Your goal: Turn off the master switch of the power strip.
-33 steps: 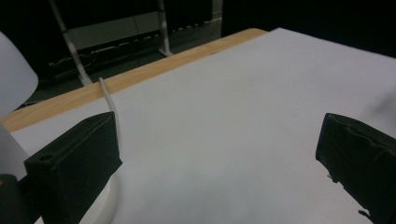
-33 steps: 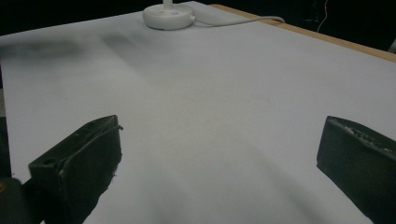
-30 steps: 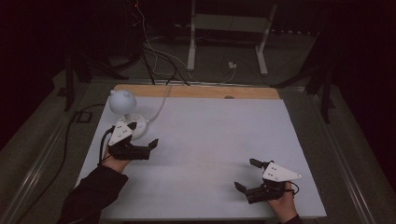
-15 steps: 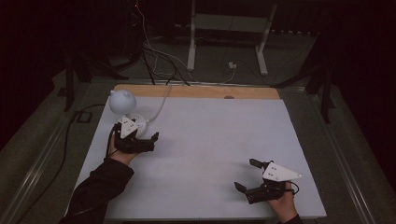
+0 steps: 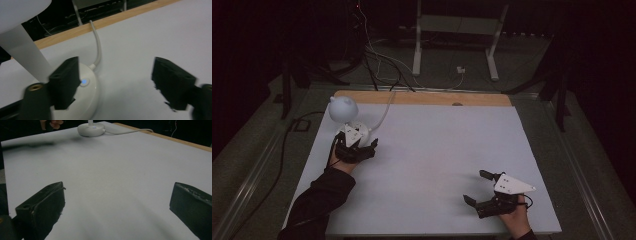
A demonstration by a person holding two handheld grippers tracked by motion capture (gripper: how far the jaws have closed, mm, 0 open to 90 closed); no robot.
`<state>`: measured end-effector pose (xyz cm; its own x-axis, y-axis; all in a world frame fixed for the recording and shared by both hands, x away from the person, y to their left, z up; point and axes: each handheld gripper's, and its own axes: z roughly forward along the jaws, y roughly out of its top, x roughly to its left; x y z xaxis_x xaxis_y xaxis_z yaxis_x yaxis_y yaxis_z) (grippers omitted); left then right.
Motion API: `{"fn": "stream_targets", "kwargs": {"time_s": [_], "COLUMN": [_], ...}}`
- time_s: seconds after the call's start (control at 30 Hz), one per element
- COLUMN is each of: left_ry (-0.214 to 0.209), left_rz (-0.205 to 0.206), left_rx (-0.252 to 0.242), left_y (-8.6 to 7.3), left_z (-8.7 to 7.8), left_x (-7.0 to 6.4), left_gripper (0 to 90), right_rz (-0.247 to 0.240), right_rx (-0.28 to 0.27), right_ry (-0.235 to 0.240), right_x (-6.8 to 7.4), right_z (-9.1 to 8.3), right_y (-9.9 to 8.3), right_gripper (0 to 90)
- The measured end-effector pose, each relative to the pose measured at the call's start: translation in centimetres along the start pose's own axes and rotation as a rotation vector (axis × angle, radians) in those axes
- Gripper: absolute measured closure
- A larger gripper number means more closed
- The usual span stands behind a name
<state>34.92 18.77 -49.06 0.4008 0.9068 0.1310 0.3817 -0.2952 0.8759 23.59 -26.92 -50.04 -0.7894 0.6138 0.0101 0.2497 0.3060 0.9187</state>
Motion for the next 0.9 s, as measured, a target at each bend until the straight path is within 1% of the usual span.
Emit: {"fn": "stream_targets", "kwargs": {"time_s": [0.03, 0.07, 0.1, 0.13, 0.17, 0.2, 0.23, 0.27, 0.3, 0.33, 0.37, 0.4, 0.43, 0.47, 0.5, 0.57, 0.63, 0.67, 0.73, 0.8, 0.83, 0.9], "left_ry": [0.006, 0.01, 0.02, 0.028, 0.035, 0.042, 0.05, 0.055, 0.062, 0.068, 0.078, 0.081, 0.08, 0.085, 0.082, 0.081, 0.084, 0.088, 0.11, 0.12, 0.133, 0.13], "left_rz": [-0.005, -0.007, -0.006, -0.007, -0.009, -0.008, -0.003, 0.0, 0.001, 0.002, 0.006, 0.005, 0.007, 0.011, 0.015, 0.042, 0.062, 0.076, 0.103, 0.117, 0.128, 0.132], "left_rx": [-0.001, -0.001, 0.0, 0.005, 0.007, 0.006, 0.007, 0.01, 0.014, 0.02, 0.024, 0.023, 0.027, 0.03, 0.033, 0.039, 0.041, 0.047, 0.053, 0.069, 0.078, 0.092], "left_y": [0.0, 0.0, 0.0, 0.1, 0.1, 0.1, 0.1, 0.1, 0.1, 0.1, 0.2, 0.1, 0.1, 0.1, 0.1, 0.0, -0.1, -0.1, -0.1, -0.2, -0.2, -0.3], "left_z": [0.1, 0.1, 0.2, 0.2, 0.3, 0.4, 0.4, 0.5, 0.6, 0.7, 0.8, 0.9, 1.0, 1.1, 1.2, 1.5, 1.6, 1.7, 1.9, 2.2, 2.3, 2.7], "left_x": [0.1, 0.2, 0.2, 0.3, 0.3, 0.3, 0.4, 0.4, 0.4, 0.4, 0.4, 0.5, 0.5, 0.5, 0.6, 0.5, 0.5, 0.5, 0.4, 0.4, 0.4, 0.5], "left_gripper": [36.7, 36.7, 40.2, 52.0, 52.0, 58.6, 63.1, 67.0, 67.0, 71.9, 71.9, 73.9, 78.2, 78.2, 81.1, 84.5, 90.0, 90.0, 90.0, 90.0, 90.0, 90.0], "right_rz": [0.002, 0.002, 0.002, 0.002, 0.002, 0.003, 0.005, 0.006, 0.006, 0.008, 0.008, 0.007, 0.008, 0.008, 0.008, 0.009, 0.008, 0.009, 0.009, 0.01, 0.01, 0.01], "right_rx": [0.002, 0.002, 0.002, 0.001, 0.001, 0.001, 0.001, 0.001, 0.001, -0.001, -0.001, -0.002, -0.002, -0.002, -0.003, -0.002, -0.002, -0.002, -0.002, -0.002, -0.002, -0.003], "right_ry": [0.0, 0.0, 0.0, 0.0, 0.0, 0.001, 0.002, 0.003, 0.003, 0.005, 0.005, 0.005, 0.005, 0.005, 0.005, 0.005, 0.007, 0.007, 0.008, 0.007, 0.007, 0.008], "right_x": [0.0, 0.0, 0.0, 0.0, 0.0, 0.0, 0.0, 0.0, 0.0, 0.0, 0.0, 0.0, -0.1, -0.1, -0.1, -0.1, -0.1, -0.1, -0.1, -0.1, -0.1, -0.1], "right_z": [0.0, 0.0, 0.0, 0.0, 0.0, 0.0, 0.0, 0.0, 0.0, 0.0, 0.0, 0.0, -0.1, -0.1, -0.1, -0.1, -0.1, -0.1, -0.1, -0.1, -0.1, -0.1], "right_y": [0.0, 0.0, 0.0, 0.0, 0.0, 0.0, 0.0, 0.0, 0.0, 0.0, 0.0, 0.0, 0.0, 0.0, 0.0, 0.0, 0.0, 0.0, 0.0, 0.0, 0.0, 0.0], "right_gripper": [0.0, 0.0, 0.0, 0.0, 0.0, 0.0, 0.0, 0.0, 0.0, 0.0, 0.0, 0.0, 0.0, 0.0, 0.0, 0.0, 0.0, 0.0, 0.0, 0.0, 0.0, 0.0]}}
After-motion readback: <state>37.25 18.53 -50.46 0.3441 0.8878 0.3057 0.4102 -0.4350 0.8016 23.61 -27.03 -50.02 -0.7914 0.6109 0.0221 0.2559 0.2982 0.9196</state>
